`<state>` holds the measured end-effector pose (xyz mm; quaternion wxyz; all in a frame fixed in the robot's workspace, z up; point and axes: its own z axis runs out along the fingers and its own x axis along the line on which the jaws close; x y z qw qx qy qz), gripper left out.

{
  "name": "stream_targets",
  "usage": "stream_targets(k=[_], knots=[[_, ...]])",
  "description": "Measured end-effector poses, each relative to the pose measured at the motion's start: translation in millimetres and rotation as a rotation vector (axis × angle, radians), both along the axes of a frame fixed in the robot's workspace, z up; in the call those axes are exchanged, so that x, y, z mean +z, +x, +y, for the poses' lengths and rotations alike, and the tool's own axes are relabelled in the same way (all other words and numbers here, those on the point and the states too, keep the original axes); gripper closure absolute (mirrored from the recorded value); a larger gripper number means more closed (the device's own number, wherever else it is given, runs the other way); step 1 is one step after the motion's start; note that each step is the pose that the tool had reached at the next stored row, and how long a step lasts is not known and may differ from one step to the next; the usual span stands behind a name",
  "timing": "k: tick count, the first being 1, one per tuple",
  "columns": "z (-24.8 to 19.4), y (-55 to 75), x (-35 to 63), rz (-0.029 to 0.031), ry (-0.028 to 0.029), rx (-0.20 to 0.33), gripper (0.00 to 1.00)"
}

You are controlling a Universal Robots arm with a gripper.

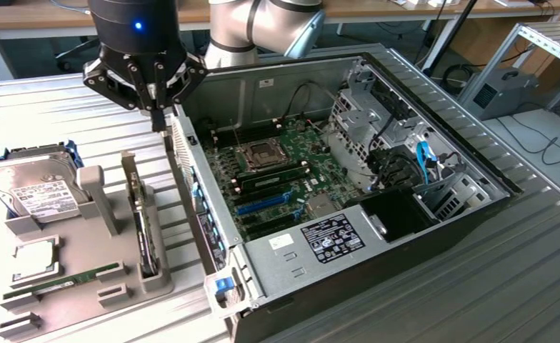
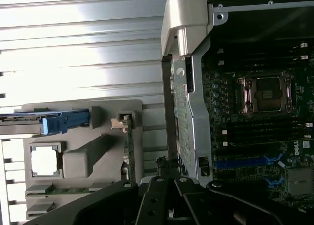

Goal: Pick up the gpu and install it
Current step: 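Reach for the gpu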

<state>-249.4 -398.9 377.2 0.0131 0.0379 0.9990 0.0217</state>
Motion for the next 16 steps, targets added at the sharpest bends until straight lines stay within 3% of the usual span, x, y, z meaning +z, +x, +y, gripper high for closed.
stream_targets(k=[16], knots=[[0.0,-6.5,-0.3,0.0001,0.0000,0.000,0.89]])
